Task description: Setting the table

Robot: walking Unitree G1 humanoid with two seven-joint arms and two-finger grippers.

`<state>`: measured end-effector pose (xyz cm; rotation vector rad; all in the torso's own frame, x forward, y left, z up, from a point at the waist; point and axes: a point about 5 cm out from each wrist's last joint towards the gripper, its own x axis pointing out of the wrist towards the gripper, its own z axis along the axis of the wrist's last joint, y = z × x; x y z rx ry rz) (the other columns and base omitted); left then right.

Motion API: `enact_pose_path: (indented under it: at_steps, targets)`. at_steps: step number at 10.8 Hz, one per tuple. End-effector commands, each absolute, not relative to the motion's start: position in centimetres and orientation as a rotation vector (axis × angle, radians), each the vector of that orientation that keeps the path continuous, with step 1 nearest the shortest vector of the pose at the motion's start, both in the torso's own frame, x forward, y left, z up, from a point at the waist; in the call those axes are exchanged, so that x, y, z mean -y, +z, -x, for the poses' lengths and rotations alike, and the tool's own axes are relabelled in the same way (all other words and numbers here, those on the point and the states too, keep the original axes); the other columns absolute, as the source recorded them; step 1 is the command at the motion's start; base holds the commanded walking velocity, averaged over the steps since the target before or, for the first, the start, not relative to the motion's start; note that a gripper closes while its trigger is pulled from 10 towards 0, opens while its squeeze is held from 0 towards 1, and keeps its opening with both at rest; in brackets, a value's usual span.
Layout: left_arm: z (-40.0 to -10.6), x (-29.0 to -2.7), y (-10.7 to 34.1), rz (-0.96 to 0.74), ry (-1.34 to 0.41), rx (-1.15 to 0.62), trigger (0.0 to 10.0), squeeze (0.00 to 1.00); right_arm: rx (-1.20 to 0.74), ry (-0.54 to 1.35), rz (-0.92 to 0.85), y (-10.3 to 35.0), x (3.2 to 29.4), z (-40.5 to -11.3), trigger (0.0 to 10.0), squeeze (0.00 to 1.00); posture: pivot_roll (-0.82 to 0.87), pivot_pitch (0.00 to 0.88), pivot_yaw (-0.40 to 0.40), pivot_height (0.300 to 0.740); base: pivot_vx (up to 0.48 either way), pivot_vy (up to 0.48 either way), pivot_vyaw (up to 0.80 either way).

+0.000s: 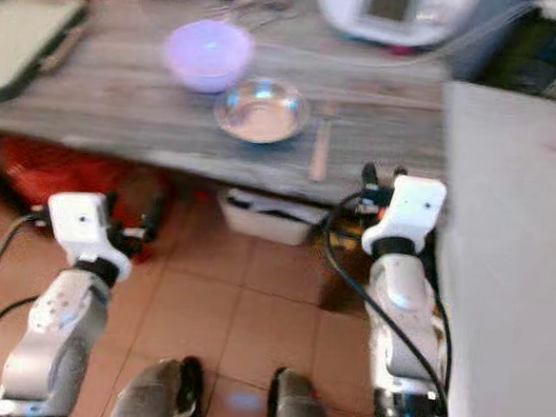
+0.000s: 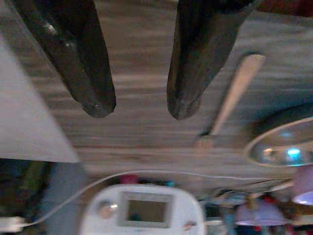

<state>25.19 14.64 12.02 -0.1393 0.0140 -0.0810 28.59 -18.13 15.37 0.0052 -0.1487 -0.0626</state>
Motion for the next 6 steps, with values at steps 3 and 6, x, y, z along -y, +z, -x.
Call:
enact_pose_path:
  at_steps: [3,6]
  targets:
    - [-25.36,-14.7,11.82,0.141,-0.066,-0.01,10.0,0.0,0.126,-0.062,-0.01,15.33,18.43,-28.25,10.0,0.0,-0.02,0.113,-0.014,0.74,-0.261,0.0,-0.14]
    - [-25.37,-14.61,11.73,0.143,-0.068,-0.01,10.0,0.0,0.11,-0.057,-0.016,15.12,18.31,-28.25,10.0,0.0,-0.02,0.113,-0.015,0.74,-0.266,0.0,0.0]
